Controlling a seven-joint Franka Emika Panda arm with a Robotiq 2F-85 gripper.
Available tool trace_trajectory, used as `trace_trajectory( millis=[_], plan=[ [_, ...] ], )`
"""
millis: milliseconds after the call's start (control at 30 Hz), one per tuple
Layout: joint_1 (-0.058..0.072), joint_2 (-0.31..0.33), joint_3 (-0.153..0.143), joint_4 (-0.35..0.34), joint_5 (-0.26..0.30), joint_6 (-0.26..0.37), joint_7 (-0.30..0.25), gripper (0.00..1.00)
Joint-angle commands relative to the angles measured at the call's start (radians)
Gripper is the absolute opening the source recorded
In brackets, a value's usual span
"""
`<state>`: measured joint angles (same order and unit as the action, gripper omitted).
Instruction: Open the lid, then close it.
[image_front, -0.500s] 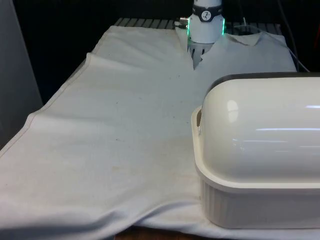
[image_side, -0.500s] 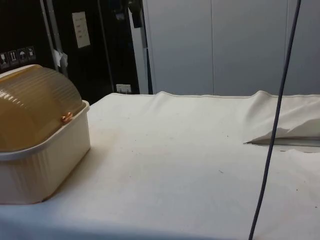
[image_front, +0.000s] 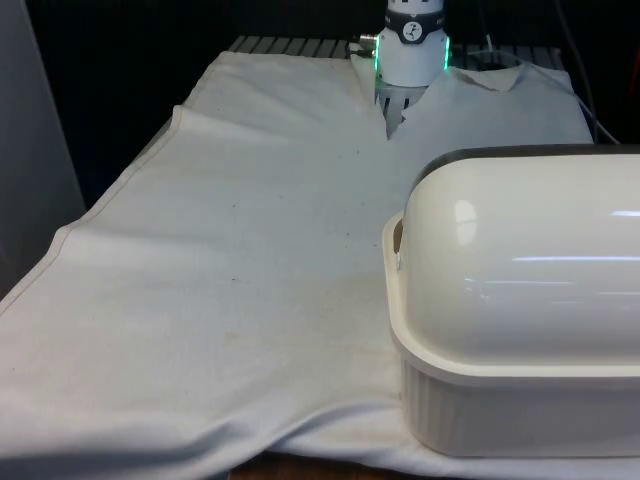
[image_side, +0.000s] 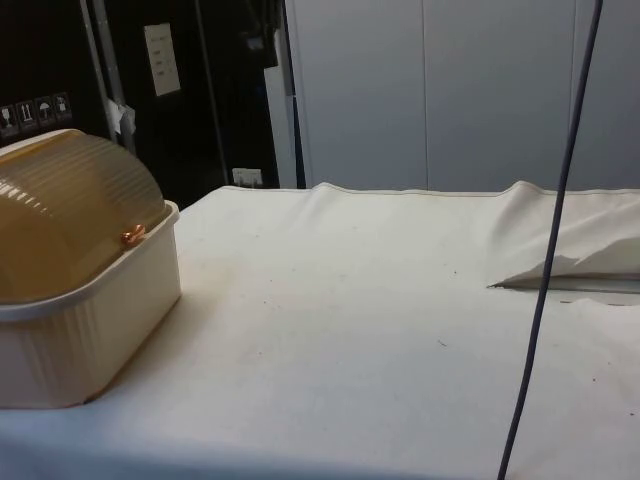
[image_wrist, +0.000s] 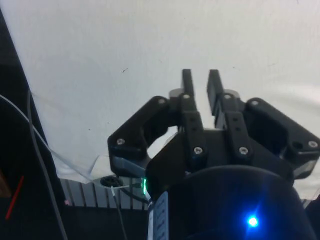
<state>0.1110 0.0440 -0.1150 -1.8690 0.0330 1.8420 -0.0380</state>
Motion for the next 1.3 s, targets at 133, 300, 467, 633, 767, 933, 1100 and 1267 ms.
trace_trajectory(
  millis=[133,300,467,633,767,933,1100,1267],
  plan=[
    [0.0,-0.014,0.001,-0.017,0.005,0.016,-0.004,0.0],
    [0.0,-0.024,0.001,-0.036,0.011,0.039,-0.012,0.0],
    [0.0,-0.03,0.001,-0.062,0.008,0.068,-0.021,0.0],
    [0.002,-0.052,0.005,-0.109,0.023,0.148,-0.042,0.0],
    [0.002,-0.046,0.007,-0.113,0.021,0.157,-0.047,0.0],
    [0.006,-0.049,0.021,-0.147,0.034,0.228,-0.063,0.0],
    [0.007,-0.043,0.033,-0.165,0.037,0.265,-0.069,0.0],
    [0.008,-0.024,0.054,-0.183,0.042,0.319,-0.072,0.0]
  ],
)
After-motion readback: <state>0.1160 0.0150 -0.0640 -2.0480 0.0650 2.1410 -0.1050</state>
